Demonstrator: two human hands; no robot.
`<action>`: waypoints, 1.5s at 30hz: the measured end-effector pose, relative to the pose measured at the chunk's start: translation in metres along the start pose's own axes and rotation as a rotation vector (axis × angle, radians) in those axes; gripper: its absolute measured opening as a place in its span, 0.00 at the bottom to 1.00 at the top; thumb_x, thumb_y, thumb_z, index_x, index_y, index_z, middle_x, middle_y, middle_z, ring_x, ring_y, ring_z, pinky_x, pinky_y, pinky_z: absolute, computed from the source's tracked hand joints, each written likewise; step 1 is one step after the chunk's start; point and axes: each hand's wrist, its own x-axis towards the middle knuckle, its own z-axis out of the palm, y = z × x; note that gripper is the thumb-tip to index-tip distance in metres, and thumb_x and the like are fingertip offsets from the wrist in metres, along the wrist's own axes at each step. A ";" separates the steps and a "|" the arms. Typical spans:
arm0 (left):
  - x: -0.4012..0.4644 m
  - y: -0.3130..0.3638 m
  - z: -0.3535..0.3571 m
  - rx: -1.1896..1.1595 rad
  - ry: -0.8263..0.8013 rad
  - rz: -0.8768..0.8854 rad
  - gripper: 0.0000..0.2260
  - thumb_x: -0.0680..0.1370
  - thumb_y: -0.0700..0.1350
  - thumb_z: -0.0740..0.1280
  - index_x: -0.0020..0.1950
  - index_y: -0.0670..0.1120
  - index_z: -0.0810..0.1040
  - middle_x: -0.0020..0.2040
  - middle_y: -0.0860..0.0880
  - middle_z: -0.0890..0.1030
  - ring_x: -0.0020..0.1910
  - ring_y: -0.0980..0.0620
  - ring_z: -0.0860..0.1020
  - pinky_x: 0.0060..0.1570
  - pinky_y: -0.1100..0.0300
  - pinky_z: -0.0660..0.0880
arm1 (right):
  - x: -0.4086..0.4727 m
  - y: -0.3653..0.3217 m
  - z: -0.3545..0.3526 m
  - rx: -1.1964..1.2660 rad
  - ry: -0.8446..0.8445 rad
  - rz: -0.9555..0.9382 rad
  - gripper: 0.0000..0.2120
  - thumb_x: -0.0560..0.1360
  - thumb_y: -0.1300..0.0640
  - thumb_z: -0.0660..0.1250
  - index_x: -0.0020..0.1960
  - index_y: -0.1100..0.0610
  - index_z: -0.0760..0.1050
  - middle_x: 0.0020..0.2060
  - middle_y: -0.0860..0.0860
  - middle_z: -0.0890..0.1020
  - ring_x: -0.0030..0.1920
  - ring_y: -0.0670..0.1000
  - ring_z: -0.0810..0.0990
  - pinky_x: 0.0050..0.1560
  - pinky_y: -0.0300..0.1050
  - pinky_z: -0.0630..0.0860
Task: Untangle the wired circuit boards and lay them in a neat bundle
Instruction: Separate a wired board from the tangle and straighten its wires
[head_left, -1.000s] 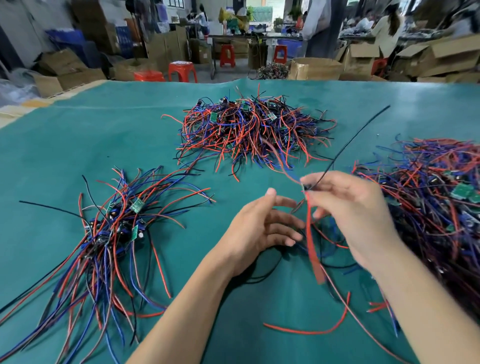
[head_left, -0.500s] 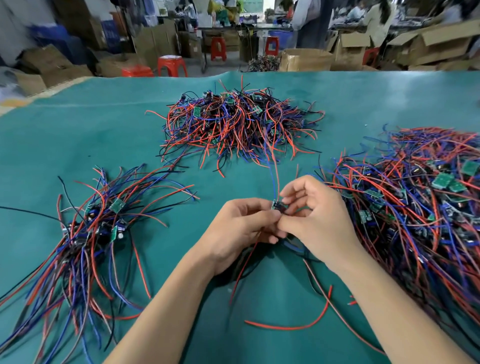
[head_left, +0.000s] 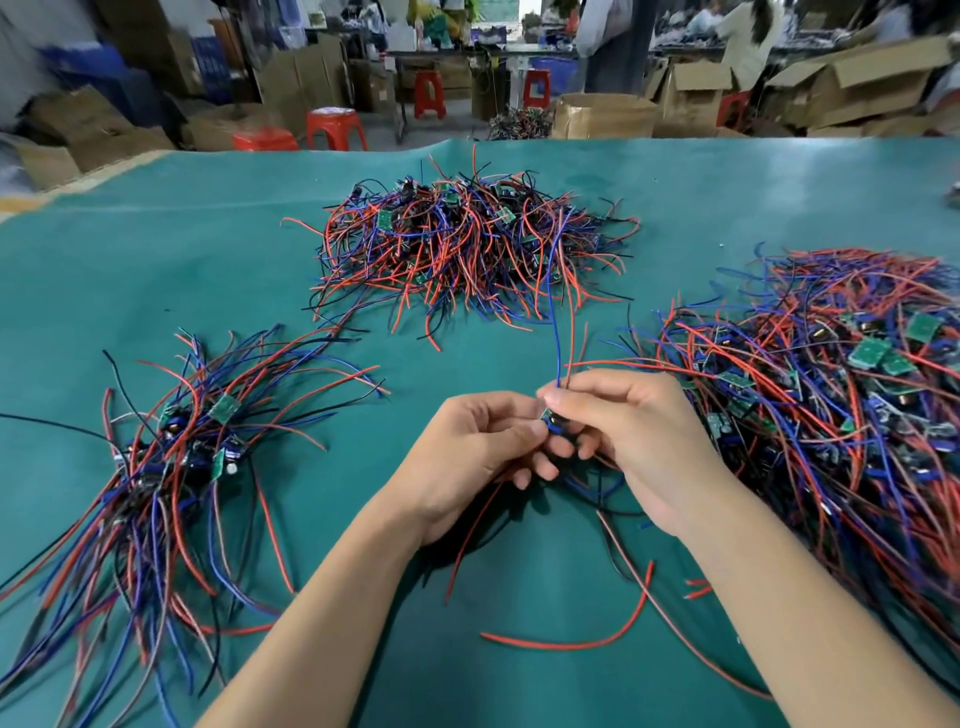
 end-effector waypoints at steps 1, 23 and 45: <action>0.000 0.000 0.000 -0.005 0.009 -0.010 0.05 0.81 0.35 0.64 0.48 0.40 0.79 0.40 0.41 0.84 0.31 0.53 0.79 0.29 0.66 0.72 | 0.000 0.000 -0.001 0.026 0.019 0.002 0.05 0.73 0.61 0.75 0.47 0.63 0.86 0.36 0.53 0.83 0.35 0.49 0.76 0.32 0.38 0.70; -0.001 0.003 -0.004 0.134 -0.115 -0.033 0.06 0.81 0.41 0.66 0.46 0.41 0.80 0.28 0.47 0.77 0.21 0.56 0.68 0.20 0.66 0.64 | 0.003 -0.010 -0.020 -0.632 0.638 -0.613 0.07 0.73 0.55 0.76 0.38 0.55 0.83 0.33 0.48 0.82 0.34 0.50 0.81 0.42 0.47 0.77; 0.001 0.004 -0.001 -0.086 0.010 0.021 0.08 0.80 0.30 0.59 0.49 0.35 0.77 0.41 0.40 0.81 0.33 0.51 0.77 0.34 0.65 0.74 | -0.004 -0.002 0.008 -0.518 0.141 -0.282 0.11 0.70 0.45 0.73 0.45 0.52 0.85 0.36 0.46 0.86 0.38 0.49 0.83 0.48 0.52 0.79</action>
